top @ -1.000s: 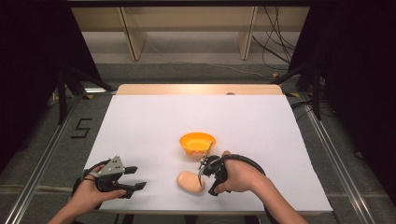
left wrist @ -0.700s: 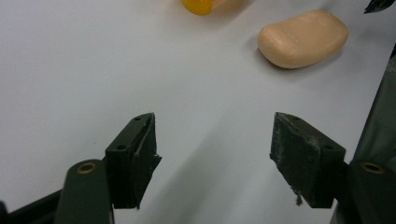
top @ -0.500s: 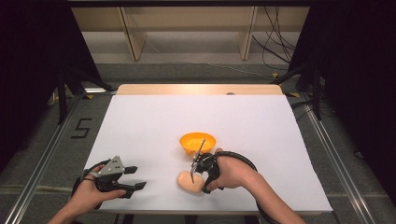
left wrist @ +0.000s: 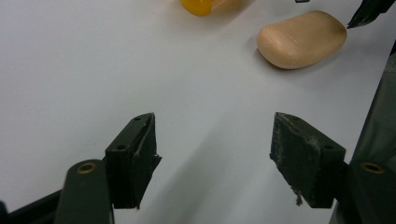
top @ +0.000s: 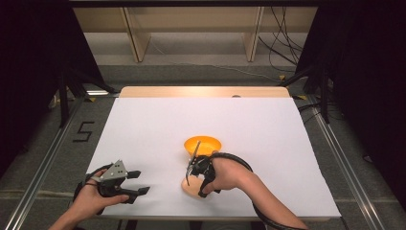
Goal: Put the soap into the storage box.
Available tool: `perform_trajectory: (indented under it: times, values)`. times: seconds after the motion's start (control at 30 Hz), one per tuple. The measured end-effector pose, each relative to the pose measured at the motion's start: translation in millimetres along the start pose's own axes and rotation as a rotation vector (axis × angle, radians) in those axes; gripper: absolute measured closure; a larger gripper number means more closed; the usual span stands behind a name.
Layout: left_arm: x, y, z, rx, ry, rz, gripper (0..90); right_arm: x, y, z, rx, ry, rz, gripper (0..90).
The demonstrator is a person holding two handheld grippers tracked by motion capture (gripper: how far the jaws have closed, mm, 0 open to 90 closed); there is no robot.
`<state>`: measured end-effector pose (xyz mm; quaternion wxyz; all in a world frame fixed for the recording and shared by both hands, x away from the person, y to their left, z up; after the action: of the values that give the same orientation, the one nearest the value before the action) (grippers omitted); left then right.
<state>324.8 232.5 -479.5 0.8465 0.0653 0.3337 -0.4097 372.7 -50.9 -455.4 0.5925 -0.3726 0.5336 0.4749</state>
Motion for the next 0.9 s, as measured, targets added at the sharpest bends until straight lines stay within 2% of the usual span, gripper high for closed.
perform_trajectory:
  times: [0.13,0.2,0.27,0.33,0.4,0.43,0.47,0.57,0.6,0.63,0.67,0.7,0.73,0.77,0.83,0.9]
  values:
    - [0.0,0.0,0.1,0.001,0.000,-0.001,31.4,2.4,0.4,4.6,0.001,0.010,0.001,33.0]
    - [-0.6,1.1,0.5,0.018,0.005,0.003,31.4,3.7,-0.2,6.9,-0.009,0.007,0.002,32.7]
    - [-0.5,0.6,0.3,0.008,0.004,0.004,31.4,4.6,1.0,9.3,0.005,0.019,0.015,32.3]
    - [-0.6,0.6,0.2,0.007,0.004,0.004,31.4,6.1,-0.2,11.2,-0.020,0.015,0.009,32.1]
    - [-0.7,0.7,0.3,0.008,0.004,0.004,31.4,6.9,1.1,13.5,-0.008,0.022,0.008,32.0]
    - [-0.7,0.8,0.3,0.008,0.003,0.004,31.4,8.1,0.4,14.5,-0.022,0.016,0.012,31.8]
    - [-0.7,0.8,0.3,0.008,0.004,0.004,31.4,8.2,1.2,15.8,-0.006,0.025,0.007,31.7]
    - [-0.8,0.8,0.2,0.006,0.004,0.003,31.4,11.6,2.1,19.6,-0.008,0.029,0.021,31.4]
    - [-0.8,0.9,0.1,0.006,0.003,0.003,31.4,12.6,-1.1,21.2,-0.060,0.026,-0.002,31.3]
    - [-0.8,0.9,0.1,0.006,0.003,0.003,31.4,14.1,2.9,21.4,-0.005,0.041,0.022,31.0]
    - [-0.8,1.0,0.2,0.007,0.003,0.003,31.4,16.0,1.5,22.5,-0.027,0.043,0.022,30.0]
    - [-0.8,1.0,0.2,0.006,0.003,0.002,31.4,16.8,2.3,23.1,-0.011,0.051,0.026,30.4]
    - [-0.7,0.9,0.1,0.007,0.003,0.002,31.4,18.0,0.7,23.8,-0.026,0.044,0.017,30.3]
    - [-0.7,0.9,0.1,0.006,0.003,0.002,31.4,19.7,1.6,24.3,-0.010,0.038,0.034,30.3]
    - [-0.6,0.9,-0.1,0.006,0.004,0.002,31.4,22.5,-0.8,25.7,-0.042,0.026,0.035,30.2]
    - [-0.6,0.9,0.0,0.006,0.004,0.002,31.4,23.4,1.0,26.5,-0.019,0.052,0.035,30.1]
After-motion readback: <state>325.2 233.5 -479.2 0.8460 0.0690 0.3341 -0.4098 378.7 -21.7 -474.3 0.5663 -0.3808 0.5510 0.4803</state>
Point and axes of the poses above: each handheld gripper's, and its own axes: x roughly forward along the jaws, z roughly out of its top, y roughly to its left, the point moved 2 cm from there along x, roughly forward along the jaws, and after that the axes turned 6 degrees about -x, right-handed, at the moved point
